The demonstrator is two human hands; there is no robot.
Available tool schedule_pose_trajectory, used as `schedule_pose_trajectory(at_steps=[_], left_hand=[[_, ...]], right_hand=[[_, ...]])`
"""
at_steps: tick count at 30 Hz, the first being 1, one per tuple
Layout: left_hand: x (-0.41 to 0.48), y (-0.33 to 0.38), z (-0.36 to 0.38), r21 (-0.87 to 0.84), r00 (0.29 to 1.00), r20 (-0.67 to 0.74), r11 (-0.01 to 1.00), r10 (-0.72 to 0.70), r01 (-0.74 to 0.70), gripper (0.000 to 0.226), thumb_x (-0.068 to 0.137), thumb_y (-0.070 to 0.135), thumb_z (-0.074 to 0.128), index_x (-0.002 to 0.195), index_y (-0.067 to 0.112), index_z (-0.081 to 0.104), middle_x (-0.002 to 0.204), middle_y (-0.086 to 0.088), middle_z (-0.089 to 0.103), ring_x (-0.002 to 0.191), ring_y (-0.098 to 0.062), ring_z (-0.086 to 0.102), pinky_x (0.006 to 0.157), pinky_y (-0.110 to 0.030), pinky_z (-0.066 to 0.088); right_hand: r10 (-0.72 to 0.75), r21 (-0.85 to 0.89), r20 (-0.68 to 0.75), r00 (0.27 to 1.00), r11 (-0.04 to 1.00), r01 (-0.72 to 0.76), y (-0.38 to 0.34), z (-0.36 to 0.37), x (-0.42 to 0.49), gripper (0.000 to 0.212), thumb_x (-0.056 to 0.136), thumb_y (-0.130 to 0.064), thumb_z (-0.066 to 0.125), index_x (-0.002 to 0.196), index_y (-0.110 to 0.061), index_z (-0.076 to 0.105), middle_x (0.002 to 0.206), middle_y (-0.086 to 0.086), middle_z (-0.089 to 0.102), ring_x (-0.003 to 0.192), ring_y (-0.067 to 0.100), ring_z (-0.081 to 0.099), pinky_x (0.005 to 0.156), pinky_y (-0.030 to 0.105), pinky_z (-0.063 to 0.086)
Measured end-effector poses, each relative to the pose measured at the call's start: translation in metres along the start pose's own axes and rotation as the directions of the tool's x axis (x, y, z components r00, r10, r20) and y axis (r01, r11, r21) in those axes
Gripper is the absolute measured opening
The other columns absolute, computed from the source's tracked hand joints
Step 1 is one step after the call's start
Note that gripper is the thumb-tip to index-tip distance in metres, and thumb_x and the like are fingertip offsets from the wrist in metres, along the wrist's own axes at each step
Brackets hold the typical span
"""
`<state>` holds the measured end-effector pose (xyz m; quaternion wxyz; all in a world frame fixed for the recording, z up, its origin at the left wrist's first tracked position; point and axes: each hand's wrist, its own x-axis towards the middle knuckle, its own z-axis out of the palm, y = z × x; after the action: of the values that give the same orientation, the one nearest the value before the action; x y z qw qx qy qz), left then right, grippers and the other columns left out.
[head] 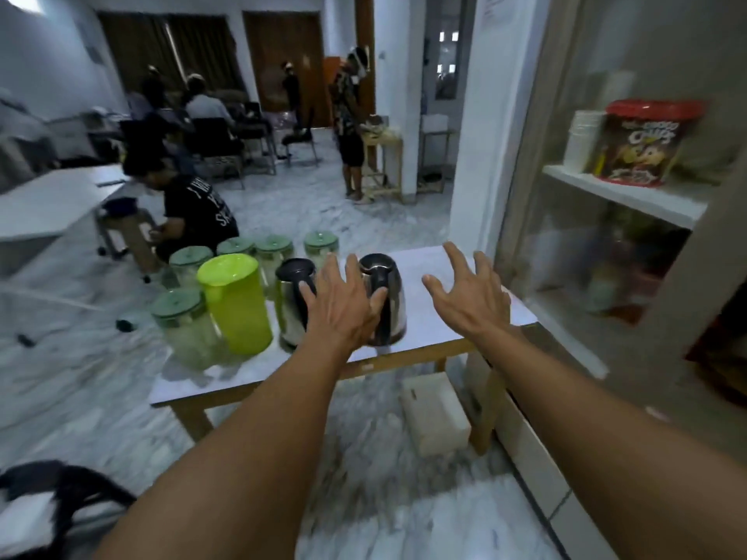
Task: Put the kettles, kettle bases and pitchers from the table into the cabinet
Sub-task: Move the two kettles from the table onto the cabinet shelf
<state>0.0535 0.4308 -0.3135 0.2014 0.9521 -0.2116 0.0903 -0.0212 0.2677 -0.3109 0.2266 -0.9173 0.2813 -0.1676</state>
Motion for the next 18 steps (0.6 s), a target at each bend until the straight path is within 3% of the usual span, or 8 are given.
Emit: schedule_pose_trajectory(at_steps=[5,12,15,18], left_hand=[[-0.006,-0.091,-0.006,-0.071,0.972,0.013,0.969,-0.234,0.235,0.074,0.095,0.052,0.049,0.152,0.013,0.023,0.160,-0.021,0.020,0.144,-0.042,0.024,0.115,-0.063,0.019],[0.023,-0.128,0.029,-0.174,0.935,0.083,0.919,-0.344,0.353,0.070,0.092,0.051,0.055,0.143,0.006,0.035,0.147,-0.020,0.040,0.133,-0.042,0.041,0.109,-0.057,0.033],[0.048,-0.133,0.055,-0.313,0.905,0.123,0.850,-0.407,0.425,0.078,0.089,0.050,0.062,0.145,0.005,0.033,0.145,-0.020,0.042,0.132,-0.040,0.044,0.107,-0.053,0.038],[0.077,-0.136,0.080,-0.405,0.873,0.156,0.776,-0.463,0.484,0.089,0.083,0.048,0.071,0.148,0.004,0.030,0.146,-0.019,0.044,0.133,-0.037,0.044,0.107,-0.048,0.040]], right_hand=[[-0.025,0.057,0.128,0.991,0.998,0.018,-0.050,0.071,-0.018,0.070,0.094,-0.060,0.045,0.155,-0.039,0.017,0.162,0.009,0.021,0.141,0.040,0.032,0.108,0.058,0.032],[0.050,0.140,0.168,0.985,0.987,-0.074,-0.067,0.127,0.010,0.071,0.093,-0.053,0.051,0.154,-0.027,0.023,0.153,0.013,0.035,0.131,0.042,0.044,0.104,0.053,0.042],[0.127,0.207,0.146,0.981,0.966,-0.156,-0.065,0.153,0.036,0.076,0.089,-0.053,0.059,0.150,-0.019,0.028,0.148,0.012,0.042,0.128,0.040,0.049,0.101,0.051,0.046],[0.281,0.307,0.182,0.942,0.894,-0.326,-0.061,0.179,0.072,0.084,0.084,-0.051,0.068,0.148,-0.012,0.028,0.146,0.014,0.046,0.127,0.040,0.050,0.101,0.050,0.046]])
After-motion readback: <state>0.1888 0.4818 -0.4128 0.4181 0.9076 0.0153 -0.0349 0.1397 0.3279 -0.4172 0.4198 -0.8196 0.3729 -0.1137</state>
